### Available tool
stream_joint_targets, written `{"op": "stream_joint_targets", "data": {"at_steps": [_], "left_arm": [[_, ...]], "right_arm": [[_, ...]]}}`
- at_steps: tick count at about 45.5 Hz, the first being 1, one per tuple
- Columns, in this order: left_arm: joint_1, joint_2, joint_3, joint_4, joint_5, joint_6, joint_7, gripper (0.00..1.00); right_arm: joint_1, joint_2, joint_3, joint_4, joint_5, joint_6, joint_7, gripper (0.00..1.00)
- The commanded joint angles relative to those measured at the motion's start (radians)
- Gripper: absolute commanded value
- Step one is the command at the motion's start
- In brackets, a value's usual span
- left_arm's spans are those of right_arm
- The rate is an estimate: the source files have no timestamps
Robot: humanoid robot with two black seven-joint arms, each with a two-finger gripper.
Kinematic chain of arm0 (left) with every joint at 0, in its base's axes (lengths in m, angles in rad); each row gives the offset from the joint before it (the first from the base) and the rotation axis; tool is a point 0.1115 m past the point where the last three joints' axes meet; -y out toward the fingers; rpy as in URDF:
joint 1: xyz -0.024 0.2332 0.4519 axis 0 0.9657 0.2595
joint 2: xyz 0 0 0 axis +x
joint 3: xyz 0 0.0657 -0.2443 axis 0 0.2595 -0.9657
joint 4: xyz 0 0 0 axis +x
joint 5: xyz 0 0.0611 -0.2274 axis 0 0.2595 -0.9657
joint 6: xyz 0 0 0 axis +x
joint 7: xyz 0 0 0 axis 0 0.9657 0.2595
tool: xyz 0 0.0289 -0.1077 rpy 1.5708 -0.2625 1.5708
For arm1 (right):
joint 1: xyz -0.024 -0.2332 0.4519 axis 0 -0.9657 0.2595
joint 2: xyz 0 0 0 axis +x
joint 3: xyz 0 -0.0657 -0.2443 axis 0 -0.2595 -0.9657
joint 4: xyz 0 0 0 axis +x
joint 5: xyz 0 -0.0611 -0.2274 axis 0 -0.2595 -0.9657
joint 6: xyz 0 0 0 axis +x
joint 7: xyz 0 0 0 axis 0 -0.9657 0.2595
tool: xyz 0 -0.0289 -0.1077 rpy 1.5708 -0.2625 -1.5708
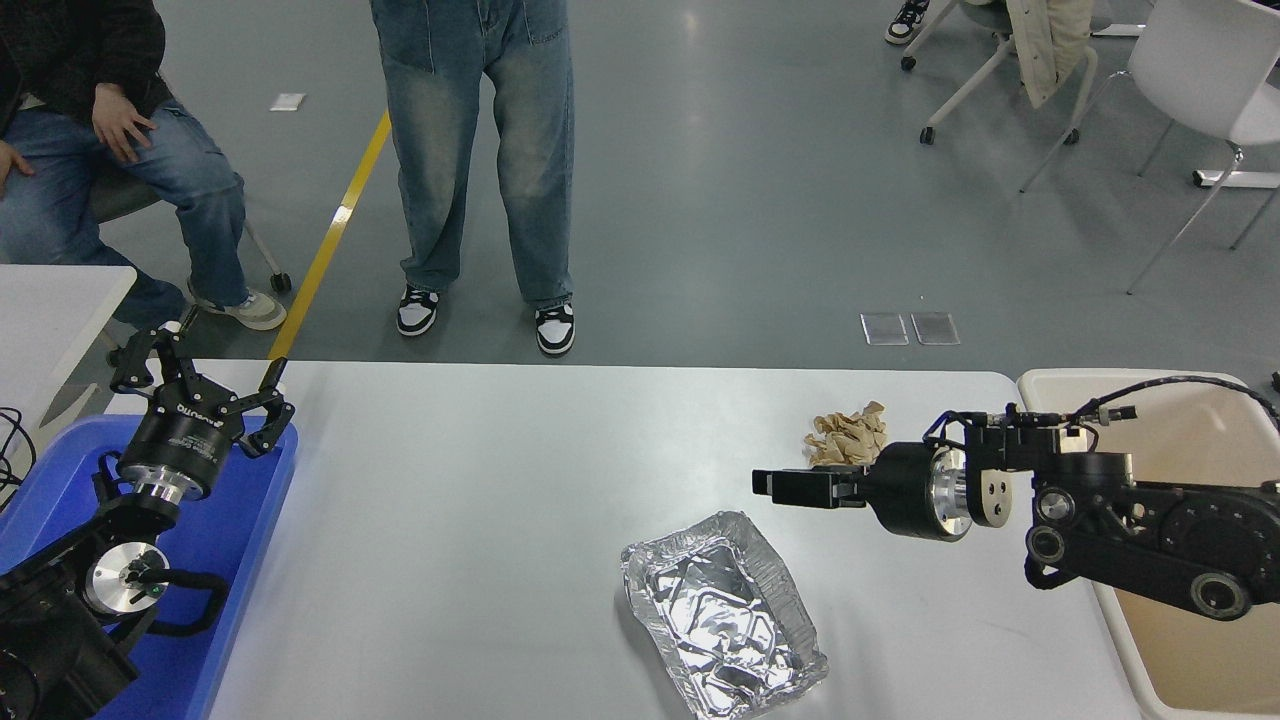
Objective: Clean the table surface
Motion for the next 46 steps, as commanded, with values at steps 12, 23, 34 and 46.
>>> {"op": "stream_joint_targets", "data": {"at_steps": [12, 23, 34, 46], "left_arm": [[0.000, 0.000, 0.000, 0.000, 0.000, -0.001, 0.000, 1.00], [0.000, 0.000, 0.000, 0.000, 0.000, 0.000, 0.000, 1.00], [0.000, 0.000, 0.000, 0.000, 0.000, 0.000, 0.000, 1.00], [0.000, 0.000, 0.000, 0.000, 0.000, 0.000, 0.000, 1.00]], "right_arm": [[-0.005, 0.050, -0.122, -0.014, -0.129, 0.006, -0.008, 1.00], [-0.059, 0.144, -0.107, -0.127, -0.056, 0.003, -0.012, 1.00], [-0.154, 0.154, -0.073, -0.135, -0.053, -0.034, -0.018, 1.00], [-0.201, 0.157, -0.030, -0.179, -0.054, -0.069, -0.018, 1.00]]}}
